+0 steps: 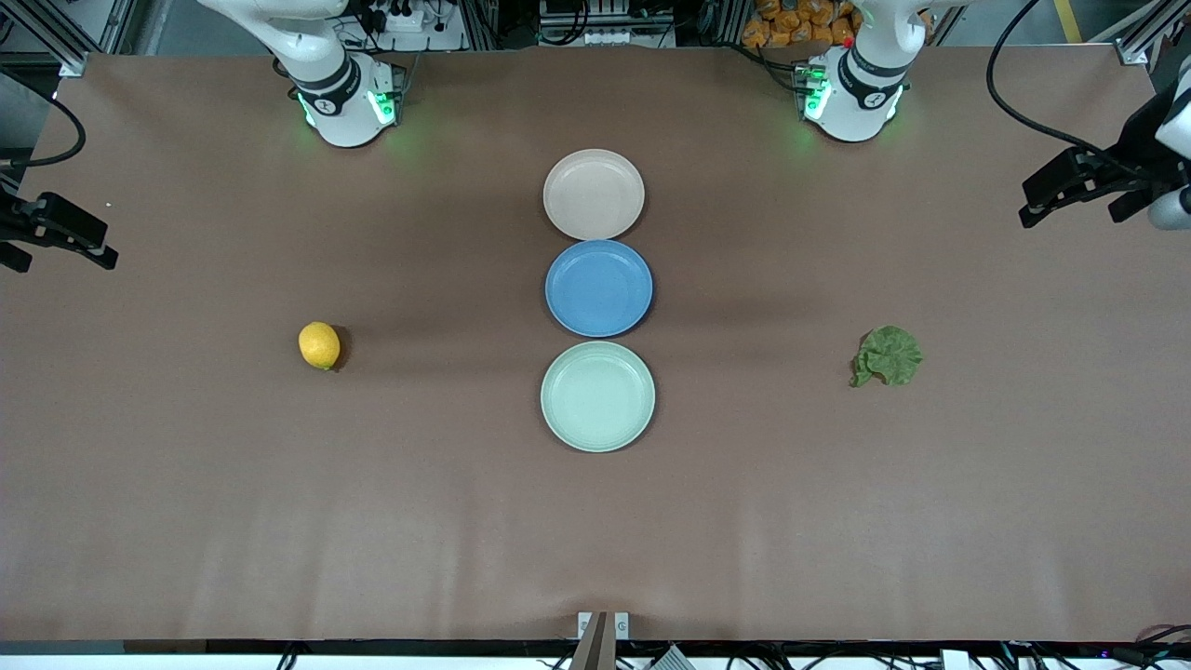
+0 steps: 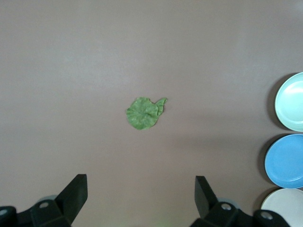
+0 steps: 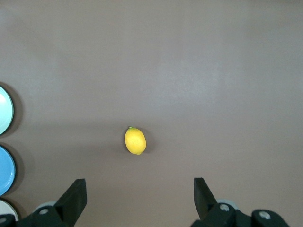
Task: Place lemon and lettuce in plates
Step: 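Move the right gripper toward the lemon while the left gripper approaches the lettuce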
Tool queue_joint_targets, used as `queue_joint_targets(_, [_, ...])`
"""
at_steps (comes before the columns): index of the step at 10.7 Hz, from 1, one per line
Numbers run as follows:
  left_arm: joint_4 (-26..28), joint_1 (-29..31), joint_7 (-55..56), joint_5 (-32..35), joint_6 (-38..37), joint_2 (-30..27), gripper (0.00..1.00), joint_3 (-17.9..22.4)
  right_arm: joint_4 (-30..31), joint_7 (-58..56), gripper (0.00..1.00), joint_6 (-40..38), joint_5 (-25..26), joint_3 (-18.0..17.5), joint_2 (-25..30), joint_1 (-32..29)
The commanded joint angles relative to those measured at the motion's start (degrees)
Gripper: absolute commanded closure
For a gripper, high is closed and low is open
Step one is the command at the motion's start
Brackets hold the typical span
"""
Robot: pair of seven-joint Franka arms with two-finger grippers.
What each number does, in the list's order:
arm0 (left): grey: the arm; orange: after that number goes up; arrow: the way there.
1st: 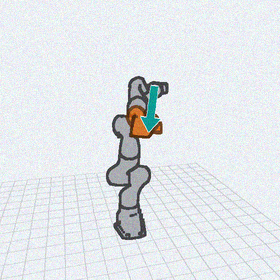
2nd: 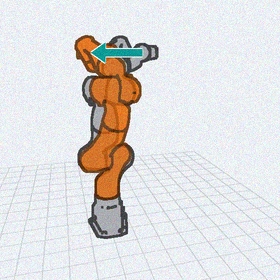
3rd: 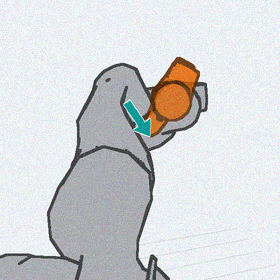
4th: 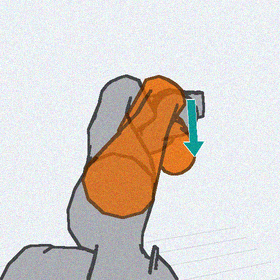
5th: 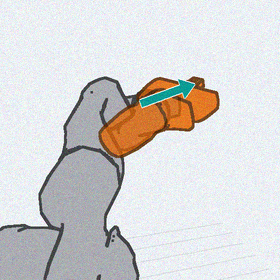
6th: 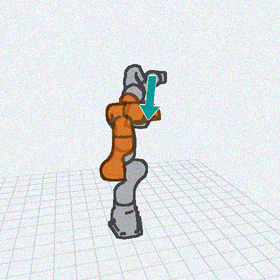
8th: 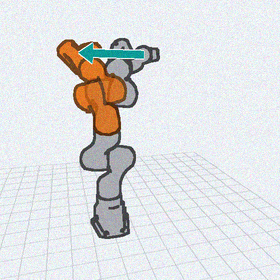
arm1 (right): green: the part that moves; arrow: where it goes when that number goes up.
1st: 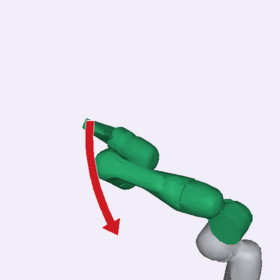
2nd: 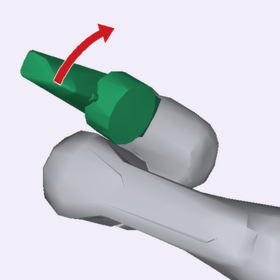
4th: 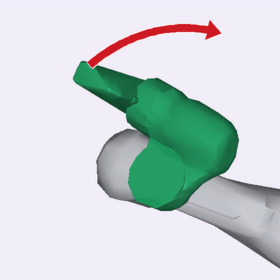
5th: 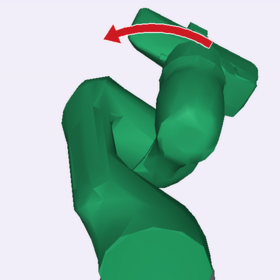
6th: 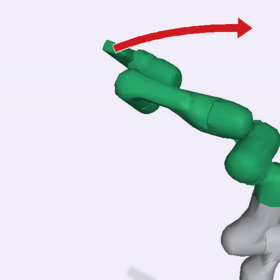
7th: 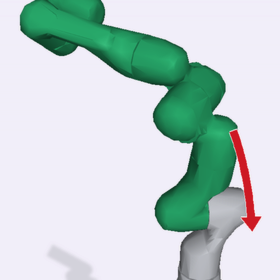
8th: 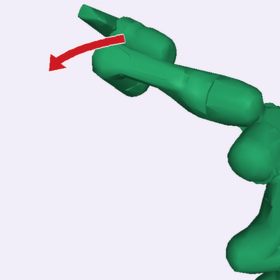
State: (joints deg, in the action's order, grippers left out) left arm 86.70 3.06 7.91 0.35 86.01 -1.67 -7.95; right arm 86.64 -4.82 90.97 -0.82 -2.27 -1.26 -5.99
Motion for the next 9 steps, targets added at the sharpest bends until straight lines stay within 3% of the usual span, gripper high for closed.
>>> queue_joint_targets(1, [4.07, 0.72, -1.58, 1.06, 1.17, 2.1, 0.0, -0.4, 2.11, 0.78, 0.0, -1.84, -0.41, 0.34, -0.4, 0.28])
queue_joint_targets(4, [10.75, 1.16, -1.06, 1.06, 7.23, 2.02, 0.0, -0.48, 11.15, 0.6, 0.0, 2.78, -0.41, 0.34, -3.91, -0.15])
queue_joint_targets(9, [22.17, 1.25, -0.71, 0.97, 18.82, 2.02, 0.0, -0.48, 30.04, 0.87, 0.0, 22.28, -0.5, 0.16, -4.36, 4.14])
